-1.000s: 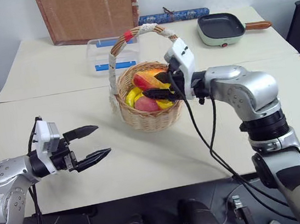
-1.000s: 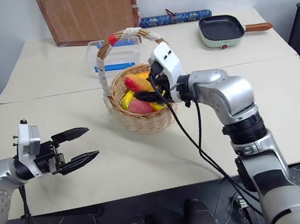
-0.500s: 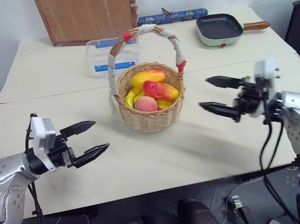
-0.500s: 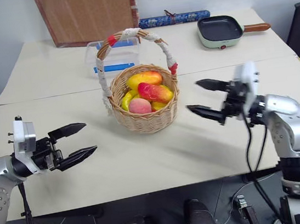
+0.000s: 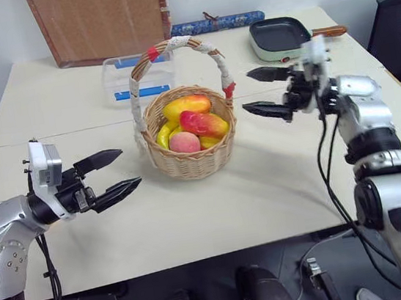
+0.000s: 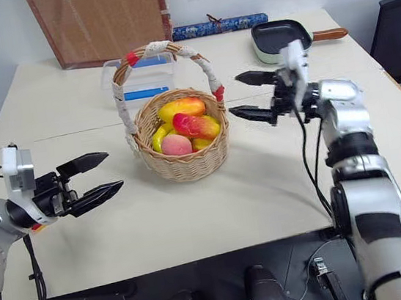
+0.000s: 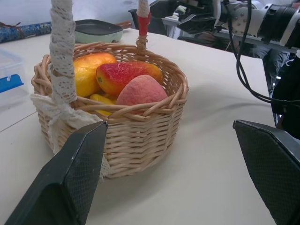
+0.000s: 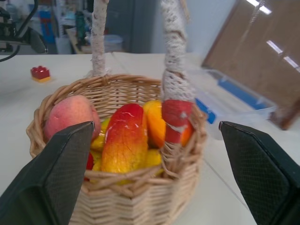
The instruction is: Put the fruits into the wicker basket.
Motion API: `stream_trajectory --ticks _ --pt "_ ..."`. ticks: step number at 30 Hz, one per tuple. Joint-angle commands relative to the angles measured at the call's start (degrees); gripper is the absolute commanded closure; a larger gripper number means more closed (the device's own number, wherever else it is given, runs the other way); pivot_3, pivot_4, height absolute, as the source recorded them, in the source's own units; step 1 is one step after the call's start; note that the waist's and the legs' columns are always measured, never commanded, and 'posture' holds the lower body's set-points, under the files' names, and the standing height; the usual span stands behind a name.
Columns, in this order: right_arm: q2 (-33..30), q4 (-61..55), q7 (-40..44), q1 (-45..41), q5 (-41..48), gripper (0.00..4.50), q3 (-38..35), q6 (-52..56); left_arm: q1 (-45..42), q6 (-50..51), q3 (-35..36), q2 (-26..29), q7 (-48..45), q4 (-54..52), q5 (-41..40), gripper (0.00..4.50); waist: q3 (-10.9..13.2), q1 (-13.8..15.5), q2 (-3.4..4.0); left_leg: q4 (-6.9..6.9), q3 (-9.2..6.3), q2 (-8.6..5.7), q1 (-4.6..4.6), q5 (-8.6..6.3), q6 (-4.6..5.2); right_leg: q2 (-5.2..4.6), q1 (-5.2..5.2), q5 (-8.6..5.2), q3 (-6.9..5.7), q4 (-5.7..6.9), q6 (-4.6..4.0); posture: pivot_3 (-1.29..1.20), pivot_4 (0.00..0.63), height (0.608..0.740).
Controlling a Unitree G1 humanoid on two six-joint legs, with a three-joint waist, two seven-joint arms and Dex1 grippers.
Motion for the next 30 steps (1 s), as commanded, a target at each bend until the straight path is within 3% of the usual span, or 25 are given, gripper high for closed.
stream_trajectory --ticks 1,2,5,15,18,21,24,26,30 --pt "2.4 5.3 0.2 -4.3 -2.0 0.07 0.6 0.7 0.8 -0.3 1.0 0.4 0.3 -2.9 -1.3 0.00 0.0 0.1 0.00 0.03 0.01 -0.02 -0.01 0.00 0.01 -0.02 0.00 0.00 0.01 0.00 0.00 0.00 0.150 0.740" --pt "3.0 6.2 0.3 -5.0 -2.4 0.07 0.5 0.6 1.0 -0.3 0.9 0.3 0.4 -3.1 -1.2 0.00 0.0 0.1 0.00 0.06 0.02 -0.02 -0.01 0.00 0.01 -0.02 0.00 0.00 0.02 0.01 0.00 0.00 0.150 0.740" --pt "4.7 7.1 2.6 -6.4 -2.5 0.67 -0.1 -0.2 1.5 -0.6 1.1 0.1 0.8 -3.8 -1.2 0.00 0.0 0.2 0.00 0.08 0.00 -0.01 -0.01 0.00 0.00 -0.03 0.00 0.00 0.03 0.07 0.00 0.00 0.150 0.740" --pt "4.2 4.6 4.8 -5.4 -1.5 4.20 -1.9 -0.5 1.4 -1.8 0.4 -0.1 0.7 -3.1 -0.4 0.00 0.0 0.1 0.00 0.08 -0.01 0.01 -0.01 -0.01 -0.03 -0.02 0.00 0.00 0.03 0.07 0.00 0.00 0.150 0.740" --pt "1.4 -0.8 5.6 -2.6 0.8 4.31 -3.7 3.0 0.7 -2.1 -0.4 -0.1 0.4 -2.5 -0.2 0.00 0.0 0.4 0.00 0.07 -0.01 0.00 -0.01 -0.01 -0.03 -0.04 0.00 0.00 0.03 0.06 0.00 0.00 0.150 0.740" --pt "-3.0 -16.9 3.8 5.8 5.9 4.31 -7.2 10.7 -0.6 -2.5 -1.7 -0.3 0.0 -1.5 0.1 0.00 0.0 1.2 0.00 0.11 -0.16 -0.03 -0.14 -0.01 -0.02 -0.12 -0.01 0.00 0.04 0.03 0.00 0.00 0.150 0.740" --pt "-7.1 -40.9 -6.4 19.9 11.8 4.31 -13.7 20.4 -2.3 -2.7 -3.7 -1.2 -0.5 -0.4 0.3 0.00 0.0 2.1 0.01 0.15 -0.33 -0.03 -0.40 -0.01 -0.02 -0.13 -0.12 0.00 0.02 -0.05 0.00 0.00 0.150 0.740" --pt "-8.9 -50.4 -13.3 27.6 13.2 4.31 -18.2 24.3 -3.4 -3.1 -5.0 -1.5 -1.1 0.8 0.7 0.00 0.0 2.2 0.02 0.15 -0.37 -0.03 -0.46 -0.01 -0.03 -0.11 -0.16 0.00 -0.04 -0.04 0.00 0.00 0.150 0.740" --pt "-11.4 -57.4 -26.1 37.8 11.9 4.31 -27.2 24.3 -6.3 -3.4 -6.7 -2.2 -2.1 4.1 1.4 0.00 0.0 1.9 0.01 0.20 -0.20 -0.08 -0.39 0.02 -0.02 -0.06 -0.14 0.01 -0.22 -0.06 0.01 0.00 0.150 0.740"
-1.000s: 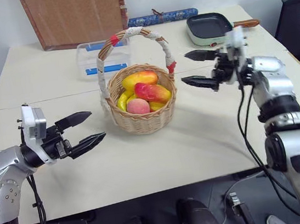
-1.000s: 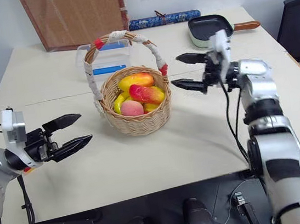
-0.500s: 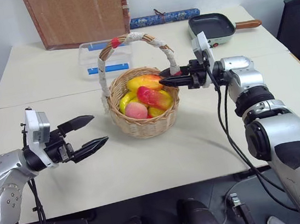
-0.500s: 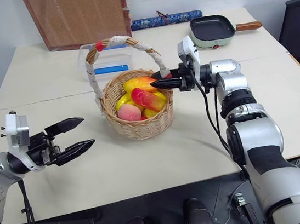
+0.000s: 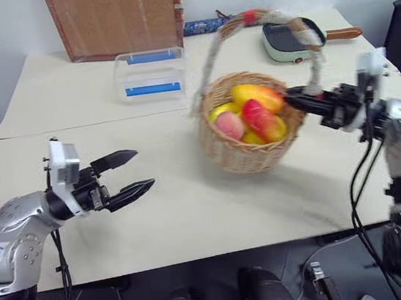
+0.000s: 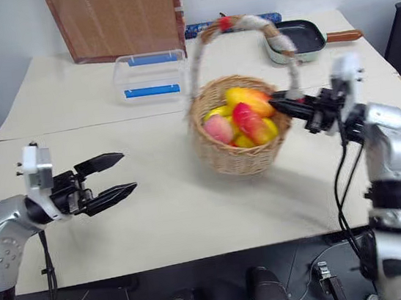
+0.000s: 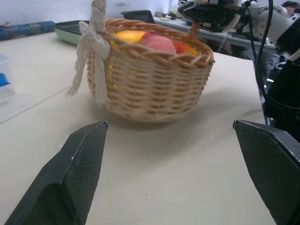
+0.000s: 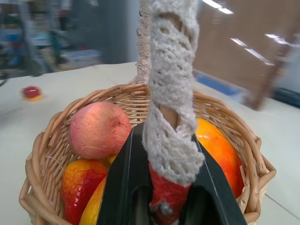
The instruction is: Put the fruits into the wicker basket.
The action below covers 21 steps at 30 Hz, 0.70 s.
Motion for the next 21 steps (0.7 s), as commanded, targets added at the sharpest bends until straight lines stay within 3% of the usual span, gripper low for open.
stream_trajectory --ticks 1,3,10,16,21 --pt "-2.9 -4.4 -11.0 4.3 -0.3 4.31 -9.7 -1.5 -2.6 -0.9 -0.4 -0.1 -1.1 2.1 0.1 0.00 0.0 -0.2 0.00 0.02 0.06 0.00 0.02 0.01 0.01 0.00 0.01 0.00 0.04 -0.07 0.00 0.00 0.150 0.740" --pt "-4.0 -2.4 -15.6 6.5 -1.4 4.31 -12.4 -2.5 -3.9 -1.2 -1.2 -0.1 -1.9 3.7 0.5 0.00 0.0 -0.2 0.00 0.02 0.12 -0.03 0.02 0.07 0.04 0.01 0.01 0.00 0.09 -0.35 0.00 0.00 0.150 0.740" --pt "-4.8 6.0 -24.3 8.1 -4.8 4.31 -11.4 -5.2 -7.7 -2.5 -3.4 -0.1 -4.2 6.9 2.5 0.00 0.0 -0.6 0.00 -0.07 0.29 0.02 0.20 0.07 0.02 0.14 0.01 0.00 0.25 -0.30 0.00 0.00 0.150 0.740" --pt "-7.0 9.3 -22.5 7.1 -3.8 2.41 -10.3 -6.6 -6.2 -3.1 -2.4 0.5 -4.7 6.6 2.9 0.00 0.0 -0.3 0.00 -0.08 0.28 0.05 0.32 0.07 0.01 0.15 0.10 0.00 0.31 -0.26 0.00 0.00 0.150 0.740" --pt "-11.8 5.4 -11.8 12.7 2.3 0.69 -14.2 -6.4 -1.8 -3.6 -0.5 2.0 -5.1 4.6 3.4 0.00 0.0 0.0 0.03 -0.12 0.22 0.04 0.32 0.07 0.02 0.14 0.11 0.00 0.29 -0.27 0.00 0.00 0.150 0.740"
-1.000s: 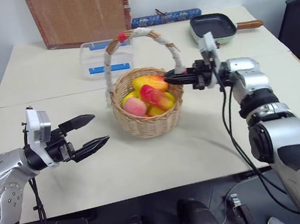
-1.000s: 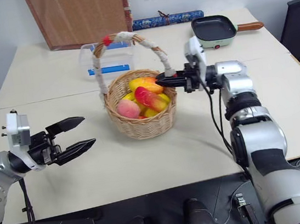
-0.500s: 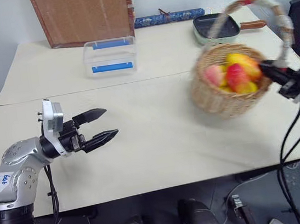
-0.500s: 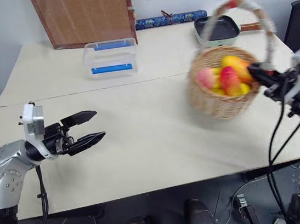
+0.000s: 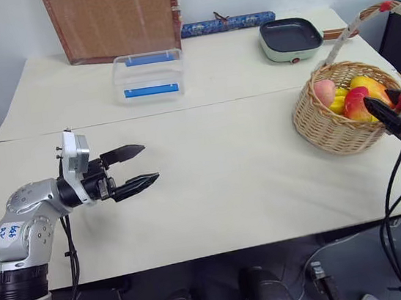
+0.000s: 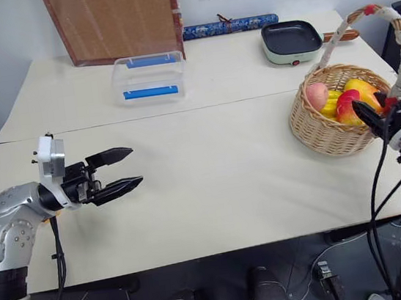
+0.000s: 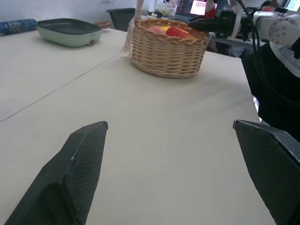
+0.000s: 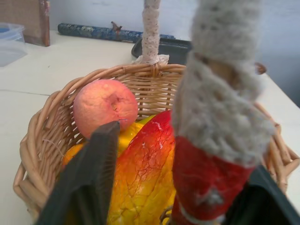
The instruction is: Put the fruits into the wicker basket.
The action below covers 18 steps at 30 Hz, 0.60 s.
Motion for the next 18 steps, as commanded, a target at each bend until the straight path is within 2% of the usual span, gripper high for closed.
stream_trajectory --ticks 1,3,6,8,12,15,18 --pt "-3.5 -6.0 9.6 3.9 7.7 0.41 -6.5 -1.5 3.2 -1.7 3.1 1.8 -1.1 -3.4 0.0 0.00 0.0 0.1 0.00 0.00 -0.01 0.01 -0.01 0.00 0.00 0.01 0.01 0.00 -0.02 -0.03 0.00 0.00 0.150 0.740" --pt "-6.0 -7.3 15.4 9.7 8.4 0.08 -9.2 -3.1 8.1 -3.7 5.3 3.4 -2.5 -4.5 1.1 0.00 0.0 0.0 0.00 -0.04 -0.02 0.02 0.01 -0.01 0.00 0.02 0.04 0.00 -0.01 -0.08 0.00 0.00 0.150 0.740" --pt "-9.5 -6.3 20.5 16.9 6.2 0.08 -10.5 -6.1 13.8 -6.1 7.8 5.2 -3.3 -5.2 2.9 0.00 0.0 -0.1 0.00 -0.07 0.01 0.02 0.03 -0.05 0.01 0.02 0.06 0.00 -0.03 -0.14 0.00 0.00 0.150 0.740" --pt "-10.8 -4.8 26.5 20.2 5.7 0.08 -10.4 -11.9 17.3 -10.3 7.6 6.6 -4.0 -5.6 6.8 0.00 0.0 -0.1 -0.03 -0.06 0.04 0.02 0.09 -0.07 0.03 0.02 0.13 -0.01 -0.02 -0.23 -0.01 0.00 0.150 0.740" --pt "-9.4 -10.0 34.9 23.6 6.3 0.08 -4.1 -17.4 21.7 -11.7 9.8 6.0 -1.2 -9.1 8.0 0.00 0.0 -0.3 -0.02 -0.10 0.05 0.05 0.58 -0.26 0.12 -0.04 0.70 -0.03 -0.01 -0.46 -0.06 0.00 0.150 0.740" --pt "-4.4 -13.1 36.0 22.6 5.4 0.08 4.1 -21.4 27.8 -13.5 11.9 5.1 0.3 -12.7 9.9 0.00 -0.1 -0.7 -0.15 -0.11 0.04 0.20 0.67 -0.41 0.05 -0.25 0.79 -0.06 -0.02 -0.48 -0.11 0.00 0.150 0.740" --pt "-1.2 -13.8 35.3 20.6 4.6 0.08 9.1 -23.3 29.8 -14.8 12.6 4.6 1.5 -13.8 10.8 0.00 -0.1 -0.3 -0.12 -0.09 -0.09 0.28 0.68 -0.52 -0.14 -0.25 0.73 -0.08 -0.07 -0.28 -0.15 0.00 0.150 0.740"
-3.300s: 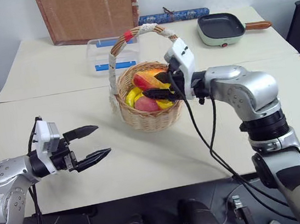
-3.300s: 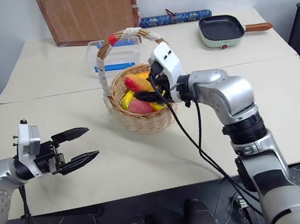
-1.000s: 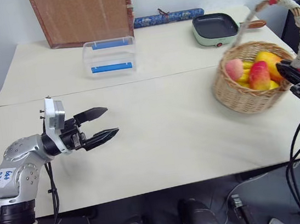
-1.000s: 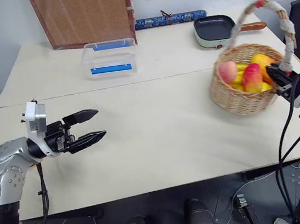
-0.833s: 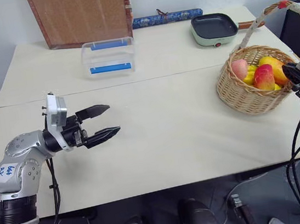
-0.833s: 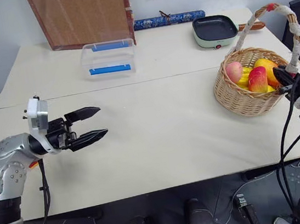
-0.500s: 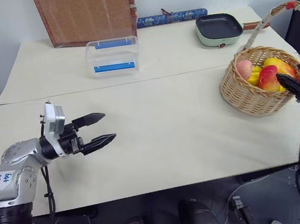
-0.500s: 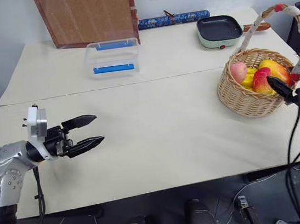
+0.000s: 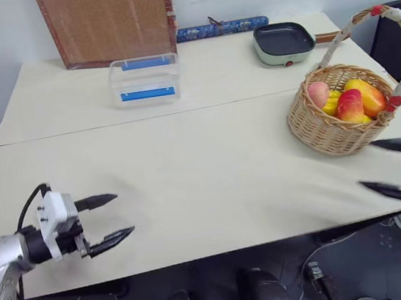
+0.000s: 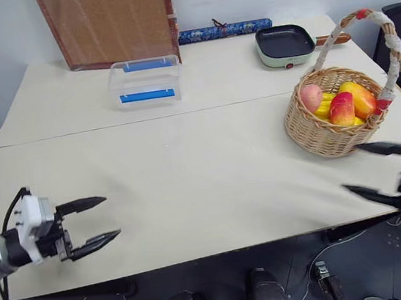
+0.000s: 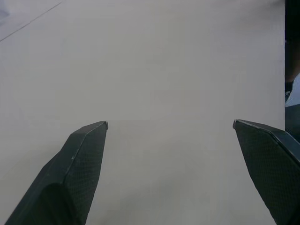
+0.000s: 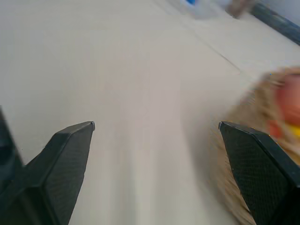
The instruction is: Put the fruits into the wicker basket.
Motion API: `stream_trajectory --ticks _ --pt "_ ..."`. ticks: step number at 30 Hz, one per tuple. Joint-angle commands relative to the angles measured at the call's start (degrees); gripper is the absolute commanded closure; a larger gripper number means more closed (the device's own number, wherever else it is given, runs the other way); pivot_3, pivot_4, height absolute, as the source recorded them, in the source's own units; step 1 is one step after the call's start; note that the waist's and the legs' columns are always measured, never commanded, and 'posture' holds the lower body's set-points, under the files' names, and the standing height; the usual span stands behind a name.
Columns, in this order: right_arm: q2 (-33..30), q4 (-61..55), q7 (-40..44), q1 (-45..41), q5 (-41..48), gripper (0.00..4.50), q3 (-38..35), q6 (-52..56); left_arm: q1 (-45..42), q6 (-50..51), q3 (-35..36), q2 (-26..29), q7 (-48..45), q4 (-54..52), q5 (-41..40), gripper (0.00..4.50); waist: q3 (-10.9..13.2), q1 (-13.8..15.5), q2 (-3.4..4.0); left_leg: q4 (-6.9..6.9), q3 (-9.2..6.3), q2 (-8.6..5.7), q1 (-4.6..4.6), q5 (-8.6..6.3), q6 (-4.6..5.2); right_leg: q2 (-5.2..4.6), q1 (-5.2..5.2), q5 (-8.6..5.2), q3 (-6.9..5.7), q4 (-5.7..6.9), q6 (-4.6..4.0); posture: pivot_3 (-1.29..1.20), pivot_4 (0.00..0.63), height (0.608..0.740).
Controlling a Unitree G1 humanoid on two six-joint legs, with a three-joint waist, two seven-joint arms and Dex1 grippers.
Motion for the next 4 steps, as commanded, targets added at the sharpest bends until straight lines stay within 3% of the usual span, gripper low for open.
stream_trajectory --ticks 1,4 --pt "1.4 -1.7 -0.8 -2.4 -0.3 0.08 3.2 -2.2 1.2 -2.0 2.4 -0.2 1.4 -2.5 0.9 0.00 0.1 0.4 0.10 0.00 0.03 -0.03 -0.06 0.00 0.00 0.03 -0.12 -0.02 -0.04 0.06 -0.04 0.00 0.150 0.740" --pt "5.8 0.7 -3.1 -8.0 -1.7 0.08 8.3 -3.9 1.0 -1.0 2.2 -0.7 2.7 -3.9 -0.1 0.00 0.1 0.5 0.11 0.09 0.06 -0.14 -0.14 0.03 0.06 0.05 -0.21 -0.03 -0.09 0.13 -0.04 0.00 0.150 0.740"
